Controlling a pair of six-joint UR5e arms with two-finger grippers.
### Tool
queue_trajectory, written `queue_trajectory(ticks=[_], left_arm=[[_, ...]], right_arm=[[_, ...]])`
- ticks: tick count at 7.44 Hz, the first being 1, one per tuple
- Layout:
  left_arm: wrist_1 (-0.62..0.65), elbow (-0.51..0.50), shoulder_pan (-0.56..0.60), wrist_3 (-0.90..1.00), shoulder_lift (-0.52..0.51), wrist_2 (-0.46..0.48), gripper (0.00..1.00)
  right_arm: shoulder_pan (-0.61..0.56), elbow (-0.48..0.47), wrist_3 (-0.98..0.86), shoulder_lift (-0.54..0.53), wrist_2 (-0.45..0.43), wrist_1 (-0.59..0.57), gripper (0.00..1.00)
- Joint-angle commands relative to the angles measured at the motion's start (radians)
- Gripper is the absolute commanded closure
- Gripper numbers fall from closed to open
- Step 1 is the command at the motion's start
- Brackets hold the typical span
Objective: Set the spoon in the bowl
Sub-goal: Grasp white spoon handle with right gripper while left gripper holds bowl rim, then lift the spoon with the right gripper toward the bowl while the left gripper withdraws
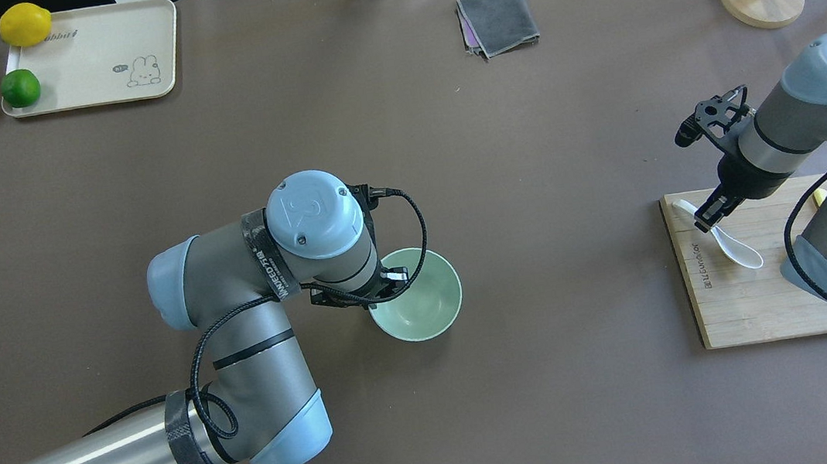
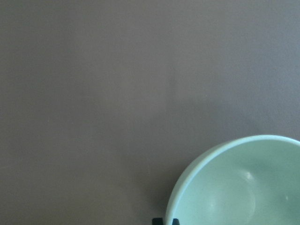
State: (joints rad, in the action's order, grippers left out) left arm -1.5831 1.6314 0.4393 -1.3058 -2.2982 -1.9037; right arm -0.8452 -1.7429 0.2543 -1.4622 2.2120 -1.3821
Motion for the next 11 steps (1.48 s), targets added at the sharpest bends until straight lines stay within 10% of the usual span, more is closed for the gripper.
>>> queue_trajectory(ticks=[1, 2, 3, 11], left_arm=[[0.000, 0.002, -0.002, -0.006, -0.001, 0.000, 0.89], [0.000, 0.002, -0.002, -0.003, -0.001, 0.000, 0.30], [-0.017, 0.002, -0.002, -0.003, 0.000, 0.000, 0.03], [0.023, 0.364, 0.185, 0.247, 0.296, -0.139, 0.02]], right_arm=[[0.000, -0.001, -0.001, -0.001, 0.002, 0.000, 0.95], [0.000, -0.003, 0.000, 0.000, 0.002, 0.000, 1.00], [0.000, -0.004, 0.000, 0.003, 0.003, 0.000, 1.00], [0.078, -0.037, 0.469, 0.290, -0.001, -0.017, 1.00]])
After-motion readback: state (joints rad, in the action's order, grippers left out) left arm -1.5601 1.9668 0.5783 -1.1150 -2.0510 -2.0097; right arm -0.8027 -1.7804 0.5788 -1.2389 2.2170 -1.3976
